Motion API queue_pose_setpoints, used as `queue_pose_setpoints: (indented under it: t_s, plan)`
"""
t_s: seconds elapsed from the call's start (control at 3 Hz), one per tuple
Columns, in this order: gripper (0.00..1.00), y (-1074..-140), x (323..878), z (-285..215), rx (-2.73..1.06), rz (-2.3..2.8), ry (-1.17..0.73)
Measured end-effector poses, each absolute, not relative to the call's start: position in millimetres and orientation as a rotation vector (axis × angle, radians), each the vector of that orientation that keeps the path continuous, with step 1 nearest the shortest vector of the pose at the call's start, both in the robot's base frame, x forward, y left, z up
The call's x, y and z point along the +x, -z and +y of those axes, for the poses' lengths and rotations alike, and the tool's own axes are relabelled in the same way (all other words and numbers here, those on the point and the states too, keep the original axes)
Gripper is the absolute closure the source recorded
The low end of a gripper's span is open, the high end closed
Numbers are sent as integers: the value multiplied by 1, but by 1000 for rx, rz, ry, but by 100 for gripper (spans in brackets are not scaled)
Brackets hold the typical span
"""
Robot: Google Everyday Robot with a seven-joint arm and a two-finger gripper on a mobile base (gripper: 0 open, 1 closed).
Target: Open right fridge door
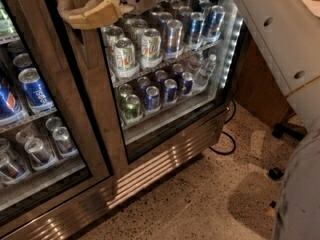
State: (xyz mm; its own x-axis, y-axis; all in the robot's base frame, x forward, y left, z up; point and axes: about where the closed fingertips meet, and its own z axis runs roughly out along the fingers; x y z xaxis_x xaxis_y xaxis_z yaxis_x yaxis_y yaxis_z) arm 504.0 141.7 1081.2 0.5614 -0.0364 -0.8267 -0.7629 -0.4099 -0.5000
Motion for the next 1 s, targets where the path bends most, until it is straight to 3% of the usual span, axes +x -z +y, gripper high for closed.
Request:
queue_pose_setpoints:
  t_s: [1.0]
  plan:
    - [100, -1082, 497, 135, -1826, 676, -941]
